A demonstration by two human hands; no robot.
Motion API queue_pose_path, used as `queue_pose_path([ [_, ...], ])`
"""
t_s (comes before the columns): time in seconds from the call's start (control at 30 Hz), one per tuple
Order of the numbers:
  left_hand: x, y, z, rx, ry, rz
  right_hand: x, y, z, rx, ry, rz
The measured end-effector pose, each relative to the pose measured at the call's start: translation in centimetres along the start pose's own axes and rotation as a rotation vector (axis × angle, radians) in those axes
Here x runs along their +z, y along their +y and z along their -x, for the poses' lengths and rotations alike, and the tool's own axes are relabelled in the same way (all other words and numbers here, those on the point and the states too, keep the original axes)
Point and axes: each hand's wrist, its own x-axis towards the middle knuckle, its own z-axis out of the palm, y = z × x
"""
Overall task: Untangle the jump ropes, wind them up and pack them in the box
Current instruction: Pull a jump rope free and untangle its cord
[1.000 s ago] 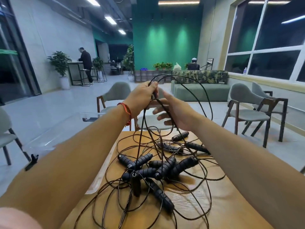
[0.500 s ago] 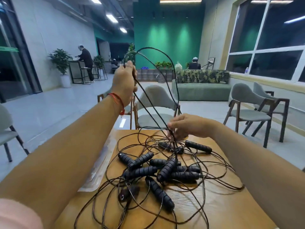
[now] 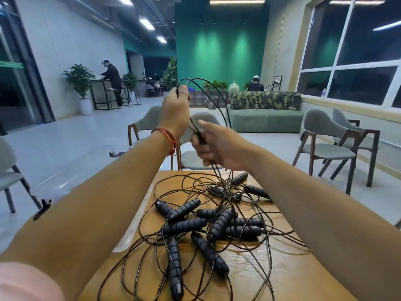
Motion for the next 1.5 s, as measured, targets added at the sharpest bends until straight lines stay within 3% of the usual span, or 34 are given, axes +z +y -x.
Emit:
queue_pose_path([
  [0.1, 0.3, -0.4, 2.9, -0.229, -0.314, 0.416, 0.7, -1.6, -1.0, -0.168, 0.195, -0.049],
  [0.17, 1.0, -1.9, 5.5, -0.243, -0.498, 0.572, 0.9, -3.2, -1.5, -0.257, 0.294, -0.157],
  [0.23, 1.6, -3.5, 8.0, -0.219, -0.582, 0.663, 0.5, -4.7, -1.9, -0.317, 0.364, -0.226],
  [0.3, 2.0, -4.6, 9.6, -0.224, -0.641, 0.664, 0.1, -5.8, -2.2, -0.370, 0.412, -0.261],
  [0.4, 2.3, -5.5, 10.9, -0.163, -0.764, 0.449, -0.3, -7.0, -2.8, -0.422, 0.453, -0.298],
  [0.5, 2.7, -5.2, 11.0, -0.153, -0.696, 0.328, -0.4, -7.3, -2.8, -0.431, 0.464, -0.287],
  [0.57, 2.8, -4.8, 10.5, -0.154, -0.610, 0.283, -0.7, -6.2, -2.3, -0.358, 0.507, -0.132],
  [0.73, 2.0, -4.5, 8.3, 0.028, -0.495, 0.020, -1.2, 0.0, -0.9, -0.128, 0.377, 0.221],
  [0.9, 2.0, -4.2, 7.1, -0.068, -0.495, 0.126, -2.4, 3.3, -0.1, -0.044, 0.213, 0.056],
  [1.03, 1.4, -4.2, 6.5, -0.005, -0.543, 0.011, -3.6, 4.3, 0.9, -0.015, 0.086, 0.096],
  [1.1, 0.9, -3.5, 5.7, 0.004, -0.502, 0.024, -4.4, 5.0, 1.5, 0.073, 0.027, 0.229],
  [1.27, -1.0, -1.5, 0.8, -0.034, -0.185, 0.140, -5.6, 8.4, 2.7, 0.351, -0.044, 0.750],
  [1.37, -1.0, -1.6, 0.1, -0.034, -0.168, 0.120, -4.9, 7.0, 2.6, 0.341, -0.035, 0.909],
  [1.5, -0.3, -1.5, 0.8, -0.028, -0.209, 0.100, -3.4, 3.9, 1.9, 0.189, 0.042, 0.749],
])
